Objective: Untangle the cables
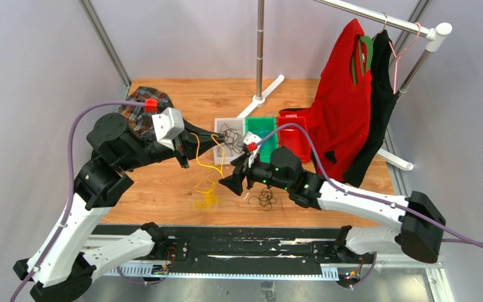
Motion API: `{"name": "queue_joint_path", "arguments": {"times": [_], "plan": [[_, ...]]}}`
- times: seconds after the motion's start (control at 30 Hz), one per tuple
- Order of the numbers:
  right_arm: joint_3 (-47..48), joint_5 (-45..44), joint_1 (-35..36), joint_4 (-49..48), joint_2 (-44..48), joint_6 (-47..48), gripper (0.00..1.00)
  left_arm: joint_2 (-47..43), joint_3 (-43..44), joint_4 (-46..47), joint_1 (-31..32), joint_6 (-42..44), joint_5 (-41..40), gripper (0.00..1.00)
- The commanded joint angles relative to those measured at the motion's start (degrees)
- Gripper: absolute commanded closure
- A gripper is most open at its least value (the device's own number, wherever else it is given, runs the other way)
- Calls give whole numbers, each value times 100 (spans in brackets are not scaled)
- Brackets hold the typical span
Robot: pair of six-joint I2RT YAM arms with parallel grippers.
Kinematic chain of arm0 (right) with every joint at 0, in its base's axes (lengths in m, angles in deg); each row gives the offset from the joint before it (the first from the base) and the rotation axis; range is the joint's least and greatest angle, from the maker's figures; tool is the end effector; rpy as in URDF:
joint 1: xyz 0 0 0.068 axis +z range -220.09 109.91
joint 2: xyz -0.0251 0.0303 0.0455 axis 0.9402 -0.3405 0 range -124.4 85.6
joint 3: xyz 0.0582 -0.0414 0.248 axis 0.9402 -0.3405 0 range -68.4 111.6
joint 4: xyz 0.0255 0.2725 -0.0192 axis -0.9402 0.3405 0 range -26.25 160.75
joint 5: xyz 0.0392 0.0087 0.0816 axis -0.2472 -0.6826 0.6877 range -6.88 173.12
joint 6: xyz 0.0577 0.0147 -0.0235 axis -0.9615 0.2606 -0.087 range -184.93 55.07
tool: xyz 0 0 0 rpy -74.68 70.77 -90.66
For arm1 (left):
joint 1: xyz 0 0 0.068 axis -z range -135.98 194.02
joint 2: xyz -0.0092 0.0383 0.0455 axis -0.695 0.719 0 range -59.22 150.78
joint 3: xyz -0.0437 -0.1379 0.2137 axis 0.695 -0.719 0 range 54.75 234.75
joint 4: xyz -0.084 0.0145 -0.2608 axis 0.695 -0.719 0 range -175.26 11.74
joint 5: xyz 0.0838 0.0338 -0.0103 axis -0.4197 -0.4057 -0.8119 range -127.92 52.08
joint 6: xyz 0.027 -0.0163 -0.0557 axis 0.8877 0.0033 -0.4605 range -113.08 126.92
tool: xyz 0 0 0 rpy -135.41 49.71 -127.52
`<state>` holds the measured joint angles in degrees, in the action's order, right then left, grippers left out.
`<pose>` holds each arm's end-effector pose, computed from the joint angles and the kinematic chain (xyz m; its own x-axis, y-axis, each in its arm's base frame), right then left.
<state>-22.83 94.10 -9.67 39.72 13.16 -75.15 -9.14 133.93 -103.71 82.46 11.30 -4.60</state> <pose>0.1524 0.2877 0.2812 -0.1920 0.0142 -0.9813 -0.9283 0.3217 0.1864 0.1182 -0.1286 0.4899 0.1221 -0.0154 -0.9924 0.9423 0.3159 0.1110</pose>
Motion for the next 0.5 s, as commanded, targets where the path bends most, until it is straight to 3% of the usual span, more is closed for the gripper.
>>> {"name": "queue_joint_path", "arguments": {"times": [0.0, 0.2, 0.33, 0.47], "plan": [[223, -65, 131, -1271, -261, -270, 26, -56, 218, -83, -20, 100, 71, 99], [-15, -253, 154, -1674, -410, -593, 27, -44, 345, -75, -21, 155, 128, 99], [-152, -532, 154, -1667, -486, -682, 37, 51, 610, -24, -20, 160, 144, 99], [-348, -593, 154, -1825, -728, -812, 37, 222, 1110, 39, -20, 159, 157, 99]]}}
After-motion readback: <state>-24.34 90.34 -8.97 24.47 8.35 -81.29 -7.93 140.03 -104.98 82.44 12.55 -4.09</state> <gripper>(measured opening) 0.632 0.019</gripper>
